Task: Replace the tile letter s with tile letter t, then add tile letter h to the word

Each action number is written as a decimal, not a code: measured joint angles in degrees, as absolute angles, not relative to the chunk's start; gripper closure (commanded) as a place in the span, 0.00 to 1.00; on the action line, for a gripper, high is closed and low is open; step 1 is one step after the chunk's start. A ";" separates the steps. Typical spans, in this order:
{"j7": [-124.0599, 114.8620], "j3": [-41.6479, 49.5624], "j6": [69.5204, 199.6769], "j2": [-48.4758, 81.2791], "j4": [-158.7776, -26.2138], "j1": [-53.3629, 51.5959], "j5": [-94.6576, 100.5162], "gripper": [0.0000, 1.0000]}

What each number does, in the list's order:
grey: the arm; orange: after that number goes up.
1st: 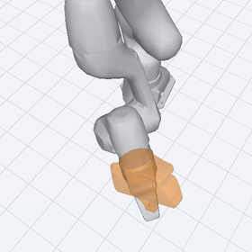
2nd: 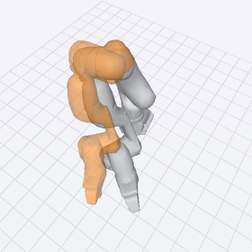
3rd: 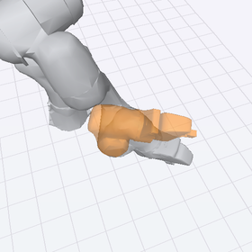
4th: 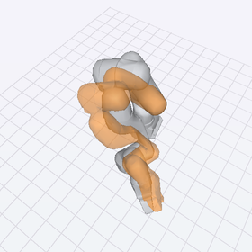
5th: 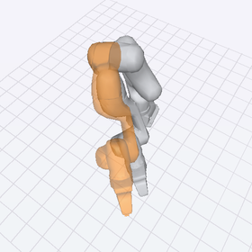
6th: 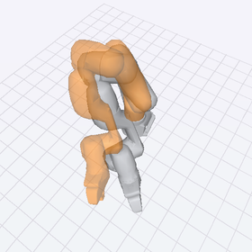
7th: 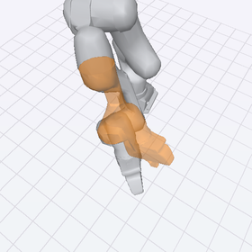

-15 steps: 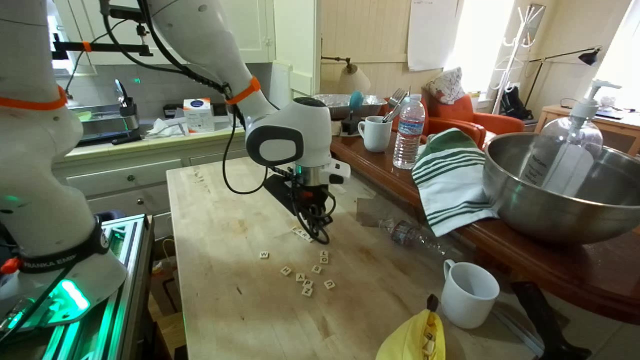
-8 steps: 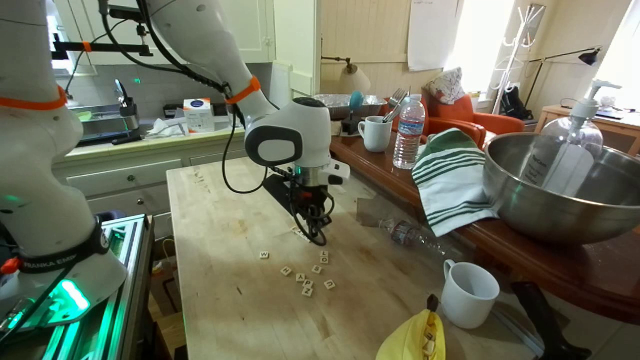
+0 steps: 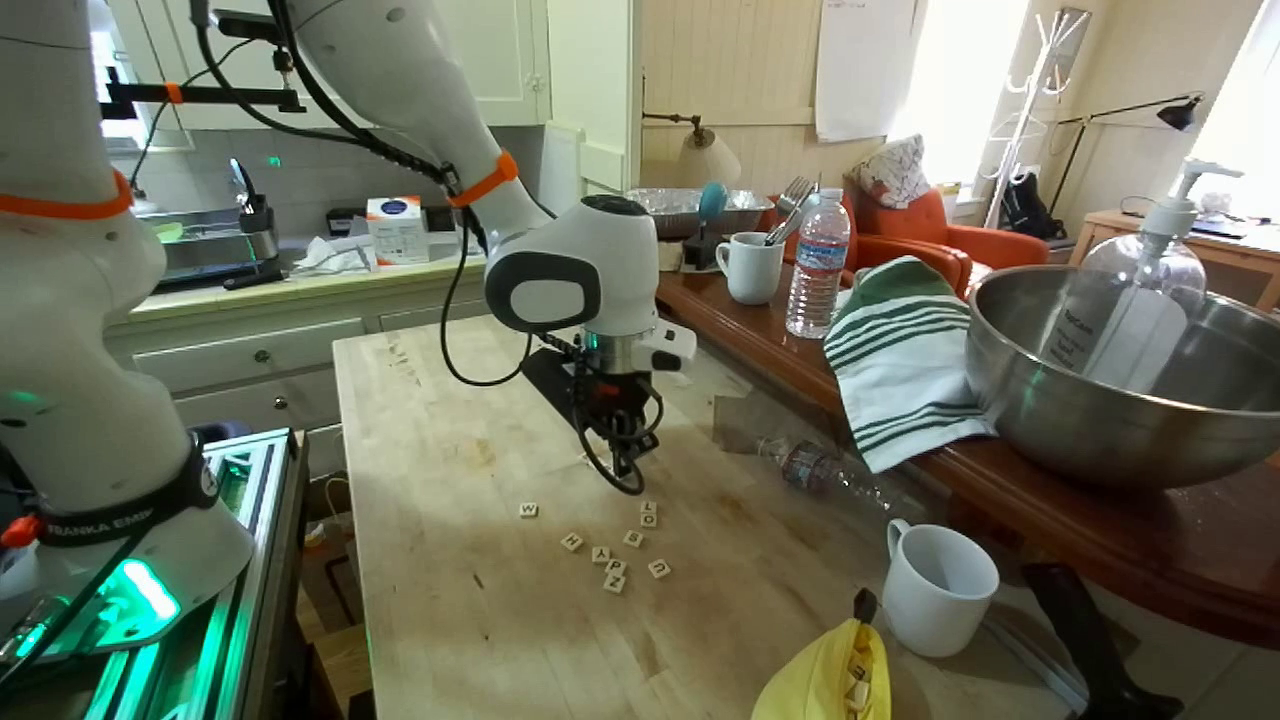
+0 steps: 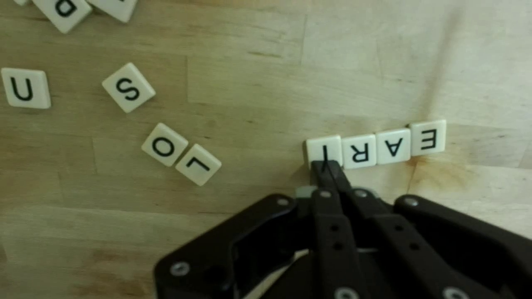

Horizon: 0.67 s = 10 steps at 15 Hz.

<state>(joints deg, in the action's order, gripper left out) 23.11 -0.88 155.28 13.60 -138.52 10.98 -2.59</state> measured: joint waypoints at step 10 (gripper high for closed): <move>23.11 -0.57 155.62 11.40 -138.77 11.02 -3.97 1.00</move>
